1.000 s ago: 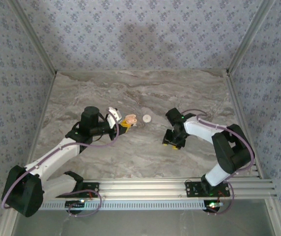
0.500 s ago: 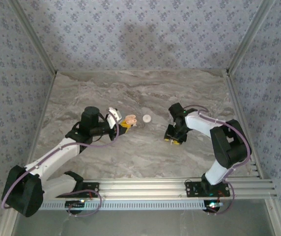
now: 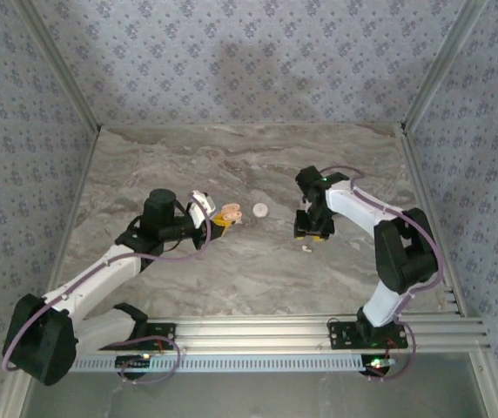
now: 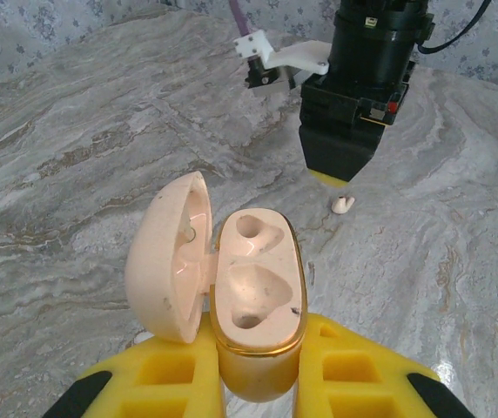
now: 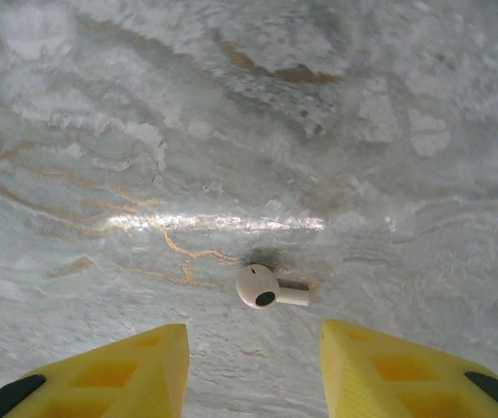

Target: Insert wireless bluetooth earbuds into charging case

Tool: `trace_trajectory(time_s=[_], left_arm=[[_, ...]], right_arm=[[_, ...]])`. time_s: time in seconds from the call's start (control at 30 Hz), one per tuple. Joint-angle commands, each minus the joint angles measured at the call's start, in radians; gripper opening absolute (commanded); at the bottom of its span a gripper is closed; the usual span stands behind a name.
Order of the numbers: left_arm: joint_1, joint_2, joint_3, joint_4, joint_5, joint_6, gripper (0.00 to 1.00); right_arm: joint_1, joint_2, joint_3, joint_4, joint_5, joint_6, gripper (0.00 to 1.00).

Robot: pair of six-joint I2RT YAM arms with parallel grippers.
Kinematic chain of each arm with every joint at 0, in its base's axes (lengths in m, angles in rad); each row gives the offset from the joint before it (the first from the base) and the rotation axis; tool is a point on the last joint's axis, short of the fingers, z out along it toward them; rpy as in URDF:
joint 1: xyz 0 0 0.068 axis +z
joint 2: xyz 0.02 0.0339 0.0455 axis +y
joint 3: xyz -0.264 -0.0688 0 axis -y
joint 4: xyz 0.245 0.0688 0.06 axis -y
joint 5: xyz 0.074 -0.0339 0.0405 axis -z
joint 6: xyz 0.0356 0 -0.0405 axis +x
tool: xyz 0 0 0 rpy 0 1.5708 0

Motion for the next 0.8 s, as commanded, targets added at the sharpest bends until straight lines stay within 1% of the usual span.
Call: trace_trajectory(time_s=[0.0, 0.07, 0.13, 0.2, 0.3, 0.43, 0.53, 0.77], left_arm=[[0.007, -0.024, 0.040, -0.015, 0.002, 0.018, 0.15], [0.006, -0.024, 0.040, -0.015, 0.000, 0.018, 0.15], [0.006, -0.026, 0.041, -0.020, -0.001, 0.021, 0.15], [0.005, -0.026, 0.042, -0.023, -0.004, 0.019, 0.15], [0.006, -0.030, 0.046, -0.033, -0.008, 0.024, 0.15], [0.006, -0.031, 0.046, -0.035, -0.009, 0.026, 0.15], [0.007, -0.027, 0.046, -0.035, -0.006, 0.025, 0.15], [0.007, -0.027, 0.045, -0.034, -0.006, 0.023, 0.15]], right_arm=[[0.017, 0.042, 0.053, -0.100, 0.037, -0.213, 0.47], [0.018, 0.049, 0.061, -0.090, 0.039, -0.309, 0.47], [0.020, 0.064, 0.068, -0.096, 0.031, -0.357, 0.47], [0.017, 0.089, 0.078, -0.112, 0.002, -0.372, 0.48], [0.009, 0.112, 0.069, -0.113, -0.024, -0.361, 0.50], [0.000, 0.122, 0.024, -0.074, -0.070, -0.330, 0.57], [-0.002, 0.126, 0.012, -0.055, -0.072, -0.313, 0.57], [-0.005, 0.130, -0.051, -0.036, -0.084, -0.280, 0.55]])
